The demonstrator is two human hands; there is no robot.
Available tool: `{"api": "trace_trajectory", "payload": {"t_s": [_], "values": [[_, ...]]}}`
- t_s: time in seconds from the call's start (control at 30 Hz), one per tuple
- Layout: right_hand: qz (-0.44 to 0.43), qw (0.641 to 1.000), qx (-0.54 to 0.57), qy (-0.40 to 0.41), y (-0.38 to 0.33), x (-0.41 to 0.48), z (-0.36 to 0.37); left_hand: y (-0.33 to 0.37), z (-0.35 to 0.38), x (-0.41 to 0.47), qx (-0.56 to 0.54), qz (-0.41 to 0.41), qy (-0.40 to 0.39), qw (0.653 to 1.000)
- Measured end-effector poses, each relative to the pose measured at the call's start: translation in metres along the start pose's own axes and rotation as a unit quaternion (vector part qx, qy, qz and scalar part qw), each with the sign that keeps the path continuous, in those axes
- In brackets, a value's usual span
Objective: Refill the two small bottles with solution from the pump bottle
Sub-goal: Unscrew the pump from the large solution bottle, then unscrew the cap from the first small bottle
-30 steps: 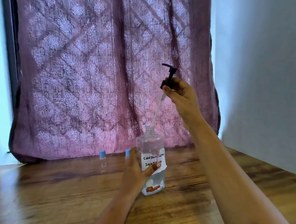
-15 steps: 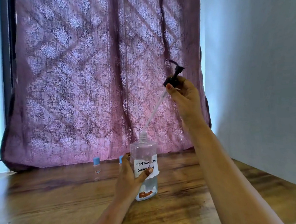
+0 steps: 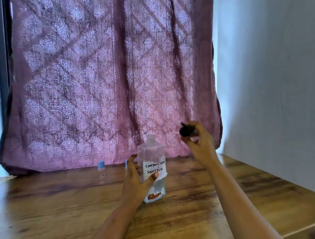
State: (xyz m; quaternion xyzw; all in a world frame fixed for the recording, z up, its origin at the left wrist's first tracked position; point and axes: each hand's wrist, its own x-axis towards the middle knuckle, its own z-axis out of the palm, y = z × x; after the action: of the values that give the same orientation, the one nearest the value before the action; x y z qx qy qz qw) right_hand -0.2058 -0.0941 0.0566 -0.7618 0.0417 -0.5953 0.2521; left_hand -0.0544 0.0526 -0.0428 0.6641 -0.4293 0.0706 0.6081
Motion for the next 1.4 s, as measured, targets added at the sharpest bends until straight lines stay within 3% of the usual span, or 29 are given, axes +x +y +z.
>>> {"api": "trace_trajectory", "payload": {"t_s": [0.2, 0.33, 0.67, 0.83, 1.0, 1.07, 1.17, 1.3, 1.4], "values": [[0.014, 0.973, -0.162, -0.165, 0.055, -0.040, 0.014, -0.004, 0.002, 0.002, 0.025, -0.002, -0.006, 1.000], [0.017, 0.944, -0.206, -0.259, 0.069, -0.056, 0.020, -0.007, 0.003, 0.003, 0.035, 0.000, -0.007, 0.999], [0.083, 0.880, -0.277, -0.376, 0.076, -0.065, 0.017, -0.009, 0.002, 0.004, 0.015, -0.003, -0.022, 1.000], [0.132, 0.883, -0.259, -0.369, 0.081, -0.068, 0.017, -0.010, 0.000, 0.003, 0.007, -0.006, -0.037, 0.999], [0.180, 0.944, -0.109, -0.254, 0.079, -0.059, 0.022, -0.013, -0.001, 0.005, 0.012, -0.006, -0.045, 0.999], [0.183, 0.953, -0.063, -0.232, 0.075, -0.047, 0.024, -0.015, -0.002, 0.006, 0.019, -0.004, -0.044, 0.999], [0.196, 0.940, -0.011, -0.280, 0.066, -0.031, 0.031, -0.018, -0.003, 0.006, 0.039, 0.004, -0.044, 0.998], [0.239, 0.890, 0.044, -0.385, 0.061, -0.024, 0.049, -0.021, -0.005, 0.008, 0.057, 0.010, -0.023, 0.998], [0.259, 0.887, 0.054, -0.378, 0.066, -0.034, 0.060, -0.023, -0.006, 0.009, 0.060, -0.002, -0.021, 0.998]]}}
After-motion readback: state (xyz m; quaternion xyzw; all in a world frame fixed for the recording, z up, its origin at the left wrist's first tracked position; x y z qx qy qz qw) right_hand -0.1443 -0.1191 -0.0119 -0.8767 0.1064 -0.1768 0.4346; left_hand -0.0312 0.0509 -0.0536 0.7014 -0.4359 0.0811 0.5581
